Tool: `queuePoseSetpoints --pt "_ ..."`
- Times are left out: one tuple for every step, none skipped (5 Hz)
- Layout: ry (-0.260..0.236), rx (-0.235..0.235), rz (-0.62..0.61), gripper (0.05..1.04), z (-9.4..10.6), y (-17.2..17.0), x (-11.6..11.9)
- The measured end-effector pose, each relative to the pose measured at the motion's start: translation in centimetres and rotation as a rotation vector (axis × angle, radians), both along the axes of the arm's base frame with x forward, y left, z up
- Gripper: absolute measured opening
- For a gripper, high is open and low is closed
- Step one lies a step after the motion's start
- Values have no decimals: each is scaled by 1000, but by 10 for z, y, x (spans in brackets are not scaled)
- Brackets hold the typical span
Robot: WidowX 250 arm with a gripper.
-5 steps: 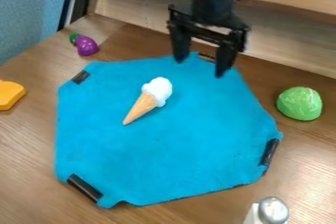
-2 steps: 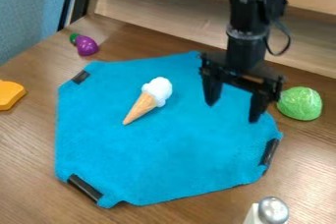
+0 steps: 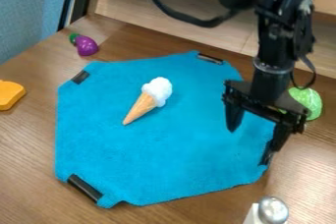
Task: Folds the cloth from bottom right to top left
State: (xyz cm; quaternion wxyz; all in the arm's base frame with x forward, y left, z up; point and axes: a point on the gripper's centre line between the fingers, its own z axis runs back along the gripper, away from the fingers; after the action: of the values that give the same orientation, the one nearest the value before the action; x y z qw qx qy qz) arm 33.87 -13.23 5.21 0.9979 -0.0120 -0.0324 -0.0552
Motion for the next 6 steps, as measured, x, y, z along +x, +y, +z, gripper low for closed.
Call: queuePoseSetpoints --pt "6 4 -9 999 -9 -11 5" --pt "6 9 -21 999 -15 -17 11" --pt "14 23 -23 942 -24 -19 15" --pt "-2 27 -23 623 -24 -22 16" --pt "-5 27 -26 358 -24 -22 16" --pt "2 22 -31 156 -26 -22 14"
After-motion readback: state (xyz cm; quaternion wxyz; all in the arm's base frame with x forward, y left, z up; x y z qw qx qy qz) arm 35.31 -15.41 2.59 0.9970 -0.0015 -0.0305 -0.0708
